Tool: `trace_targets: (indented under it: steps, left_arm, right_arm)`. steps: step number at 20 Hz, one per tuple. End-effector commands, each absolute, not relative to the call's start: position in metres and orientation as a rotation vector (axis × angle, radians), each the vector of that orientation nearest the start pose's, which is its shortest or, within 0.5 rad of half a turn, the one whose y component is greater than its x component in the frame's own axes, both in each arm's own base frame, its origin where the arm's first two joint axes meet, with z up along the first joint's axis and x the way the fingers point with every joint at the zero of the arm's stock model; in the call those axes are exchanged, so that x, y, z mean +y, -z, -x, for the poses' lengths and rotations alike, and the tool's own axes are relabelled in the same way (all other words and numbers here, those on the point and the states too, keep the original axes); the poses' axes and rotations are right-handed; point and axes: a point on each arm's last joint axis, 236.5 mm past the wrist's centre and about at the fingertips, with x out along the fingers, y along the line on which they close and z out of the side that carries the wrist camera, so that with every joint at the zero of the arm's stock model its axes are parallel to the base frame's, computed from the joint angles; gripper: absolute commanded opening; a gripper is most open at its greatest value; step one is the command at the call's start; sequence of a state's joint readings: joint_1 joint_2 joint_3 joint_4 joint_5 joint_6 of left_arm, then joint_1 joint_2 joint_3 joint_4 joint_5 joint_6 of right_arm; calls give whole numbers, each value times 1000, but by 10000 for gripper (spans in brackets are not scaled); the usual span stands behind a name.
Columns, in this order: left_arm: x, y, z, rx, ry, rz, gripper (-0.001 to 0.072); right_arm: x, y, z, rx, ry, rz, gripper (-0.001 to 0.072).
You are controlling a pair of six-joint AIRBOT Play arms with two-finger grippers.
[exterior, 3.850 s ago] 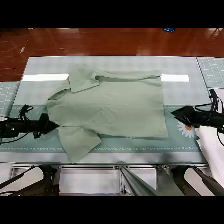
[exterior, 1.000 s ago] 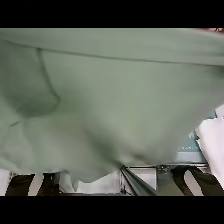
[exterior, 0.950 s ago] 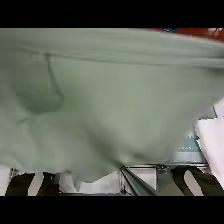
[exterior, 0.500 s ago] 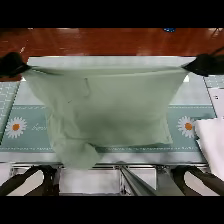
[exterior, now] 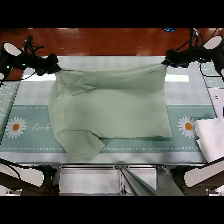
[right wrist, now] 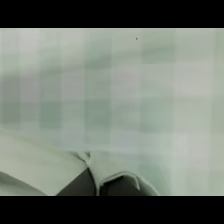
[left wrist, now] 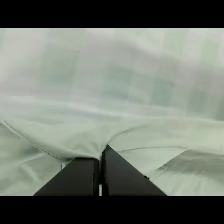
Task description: Fold the shirts.
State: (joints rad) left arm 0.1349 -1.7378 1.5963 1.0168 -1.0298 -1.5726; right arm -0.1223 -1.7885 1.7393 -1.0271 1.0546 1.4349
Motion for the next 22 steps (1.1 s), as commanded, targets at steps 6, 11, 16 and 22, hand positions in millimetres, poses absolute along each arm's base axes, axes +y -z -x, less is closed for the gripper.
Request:
trace_targets:
  steps: [6,11,16,22]
  left_arm:
    - [-31,-2,-456,1391,321,482,19]
    - [-48,50,-417,1546,329,504,19]
    - [-39,68,-402,1616,306,498,19]
    - [-38,67,-396,1638,311,501,21]
  right_arm:
    - [15,17,-481,1419,-337,-367,27]
    - [12,59,-448,1556,-303,-367,27]
    - [13,87,-422,1644,-290,-386,27]
    - [18,84,-422,1644,-292,-418,33]
